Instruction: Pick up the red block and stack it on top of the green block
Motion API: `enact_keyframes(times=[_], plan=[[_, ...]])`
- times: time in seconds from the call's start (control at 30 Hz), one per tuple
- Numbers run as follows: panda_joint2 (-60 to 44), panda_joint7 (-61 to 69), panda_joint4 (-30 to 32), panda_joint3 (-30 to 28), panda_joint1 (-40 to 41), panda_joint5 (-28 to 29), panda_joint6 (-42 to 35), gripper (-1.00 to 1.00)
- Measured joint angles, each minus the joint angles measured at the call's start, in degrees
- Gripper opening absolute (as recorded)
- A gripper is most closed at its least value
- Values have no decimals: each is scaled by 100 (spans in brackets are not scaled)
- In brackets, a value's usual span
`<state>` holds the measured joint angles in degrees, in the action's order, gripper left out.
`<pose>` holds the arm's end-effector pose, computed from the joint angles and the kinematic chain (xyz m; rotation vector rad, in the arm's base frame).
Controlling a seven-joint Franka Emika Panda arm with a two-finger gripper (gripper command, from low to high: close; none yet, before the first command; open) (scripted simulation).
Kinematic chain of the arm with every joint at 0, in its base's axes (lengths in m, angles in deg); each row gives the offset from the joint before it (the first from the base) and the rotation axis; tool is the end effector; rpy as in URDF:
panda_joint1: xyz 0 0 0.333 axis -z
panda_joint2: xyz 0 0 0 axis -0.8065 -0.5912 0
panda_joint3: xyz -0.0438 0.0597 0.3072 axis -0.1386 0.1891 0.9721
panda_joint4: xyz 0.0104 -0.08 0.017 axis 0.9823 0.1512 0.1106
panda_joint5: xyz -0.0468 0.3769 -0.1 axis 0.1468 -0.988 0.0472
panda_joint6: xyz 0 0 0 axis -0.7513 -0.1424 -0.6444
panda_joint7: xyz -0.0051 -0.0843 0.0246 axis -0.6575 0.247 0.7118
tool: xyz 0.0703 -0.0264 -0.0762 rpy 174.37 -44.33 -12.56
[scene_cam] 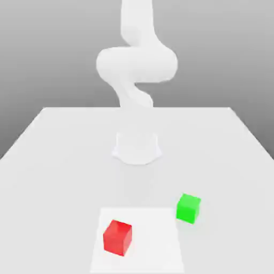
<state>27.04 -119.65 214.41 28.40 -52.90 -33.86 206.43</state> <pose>0.3815 -0.0036 0.6657 -2.4728 1.1002 -0.9354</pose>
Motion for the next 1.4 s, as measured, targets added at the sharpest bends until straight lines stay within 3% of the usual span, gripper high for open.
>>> enact_keyframes(times=[0.7, 0.9, 0.93, 1.17, 1.4], plan=[[-4397, -1306, 1598, 5, 514, 24, 2124, 0], [-5644, -1382, 1558, -15, 506, 12, 3083, 0], [-5801, -1383, 1536, -16, 506, 13, 3216, -100], [-5817, -1395, 1534, -11, 509, 25, 3232, -100], [-4506, -1204, 1873, 200, 295, -87, 2264, -100]])
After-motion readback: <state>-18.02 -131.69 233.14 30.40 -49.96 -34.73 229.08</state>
